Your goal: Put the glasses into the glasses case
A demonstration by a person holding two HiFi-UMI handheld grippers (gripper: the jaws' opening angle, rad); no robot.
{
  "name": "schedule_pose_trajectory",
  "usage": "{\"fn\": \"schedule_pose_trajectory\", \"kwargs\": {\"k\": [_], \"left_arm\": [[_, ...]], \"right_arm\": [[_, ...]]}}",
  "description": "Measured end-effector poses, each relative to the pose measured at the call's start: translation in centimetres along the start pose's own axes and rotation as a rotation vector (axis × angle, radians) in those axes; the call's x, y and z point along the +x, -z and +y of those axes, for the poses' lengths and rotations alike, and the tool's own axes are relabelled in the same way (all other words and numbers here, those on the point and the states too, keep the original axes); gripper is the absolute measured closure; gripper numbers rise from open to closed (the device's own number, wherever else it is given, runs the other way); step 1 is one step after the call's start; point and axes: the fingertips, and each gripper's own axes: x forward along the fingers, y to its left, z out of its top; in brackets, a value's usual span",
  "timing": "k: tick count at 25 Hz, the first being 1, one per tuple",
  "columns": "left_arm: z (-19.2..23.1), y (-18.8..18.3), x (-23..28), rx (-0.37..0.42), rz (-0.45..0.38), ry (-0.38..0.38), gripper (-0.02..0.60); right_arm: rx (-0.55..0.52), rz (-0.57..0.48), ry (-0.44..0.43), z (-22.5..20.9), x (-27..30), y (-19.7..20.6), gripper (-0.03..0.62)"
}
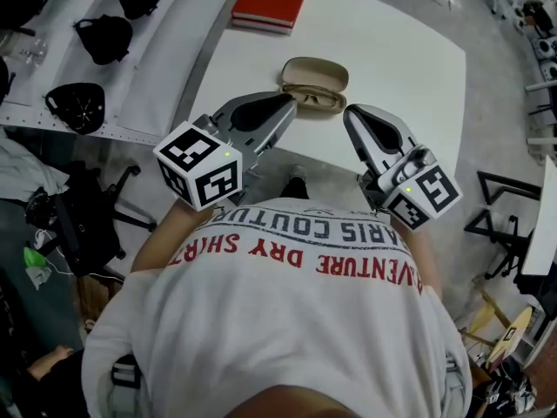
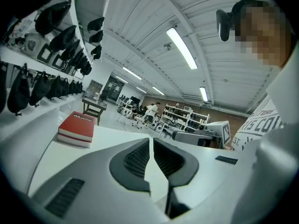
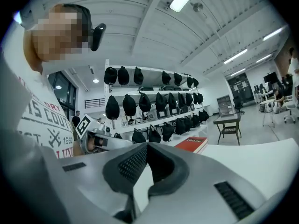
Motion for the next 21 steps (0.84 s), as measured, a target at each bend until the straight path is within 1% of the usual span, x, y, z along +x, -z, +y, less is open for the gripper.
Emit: {"fn": "schedule_pose_trajectory", "kwargs": {"k": [5, 12, 21], "left_arm": [[-0.2, 0.2, 0.2, 0.008, 0.006, 0.010, 0.534], [0.2, 0.4, 1.0, -0.001, 0.013, 0.013, 0.534], [1.5, 0.1, 2.6, -0.015, 0.016, 0.003, 0.534]], "right_arm": [[-0.003, -0.001, 0.011, -0.2, -0.3, 0.2, 0.571], [-0.003, 0.019, 0.014, -1.0, -0.3, 0.7, 0.571], [0.000, 0.030, 0.009, -2.9, 0.4, 0.8, 0.571]]}}
